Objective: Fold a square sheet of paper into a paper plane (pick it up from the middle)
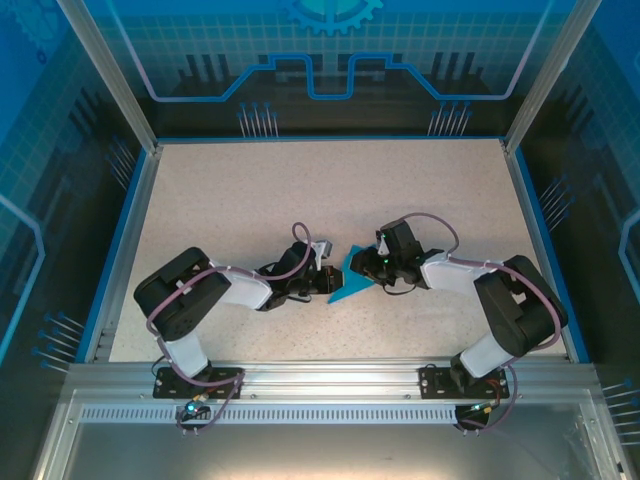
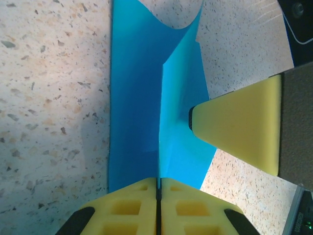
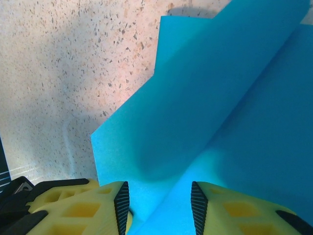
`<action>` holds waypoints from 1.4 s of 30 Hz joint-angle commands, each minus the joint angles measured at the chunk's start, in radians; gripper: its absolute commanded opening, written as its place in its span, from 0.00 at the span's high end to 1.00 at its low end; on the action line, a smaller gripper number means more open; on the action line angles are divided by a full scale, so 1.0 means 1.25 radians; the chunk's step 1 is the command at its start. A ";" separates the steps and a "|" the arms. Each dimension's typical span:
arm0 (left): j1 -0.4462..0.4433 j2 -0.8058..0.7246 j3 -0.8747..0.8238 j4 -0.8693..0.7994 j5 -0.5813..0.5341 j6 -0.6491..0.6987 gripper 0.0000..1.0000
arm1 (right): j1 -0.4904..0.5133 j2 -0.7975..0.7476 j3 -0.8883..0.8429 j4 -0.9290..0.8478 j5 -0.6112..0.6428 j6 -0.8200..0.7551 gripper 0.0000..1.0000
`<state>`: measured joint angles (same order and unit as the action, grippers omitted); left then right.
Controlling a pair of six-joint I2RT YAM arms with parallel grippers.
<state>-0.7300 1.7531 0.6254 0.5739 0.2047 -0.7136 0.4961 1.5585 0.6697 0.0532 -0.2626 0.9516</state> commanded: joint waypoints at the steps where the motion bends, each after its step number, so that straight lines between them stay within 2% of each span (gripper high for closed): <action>1: 0.006 0.019 0.015 -0.025 0.037 -0.014 0.93 | 0.013 0.011 0.023 -0.033 0.007 -0.014 0.58; 11: 0.006 0.031 0.041 -0.064 0.061 -0.003 0.93 | 0.015 0.019 0.023 -0.062 0.036 0.008 0.49; 23: 0.015 0.055 0.069 -0.093 0.087 -0.022 0.92 | 0.021 0.052 0.039 -0.086 0.055 0.019 0.46; 42: 0.032 0.048 0.050 -0.075 0.091 -0.066 0.89 | 0.051 0.092 0.081 -0.201 0.135 0.012 0.47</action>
<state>-0.7002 1.8122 0.6941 0.4793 0.3054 -0.7689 0.5388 1.6325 0.7727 -0.1120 -0.1417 0.9710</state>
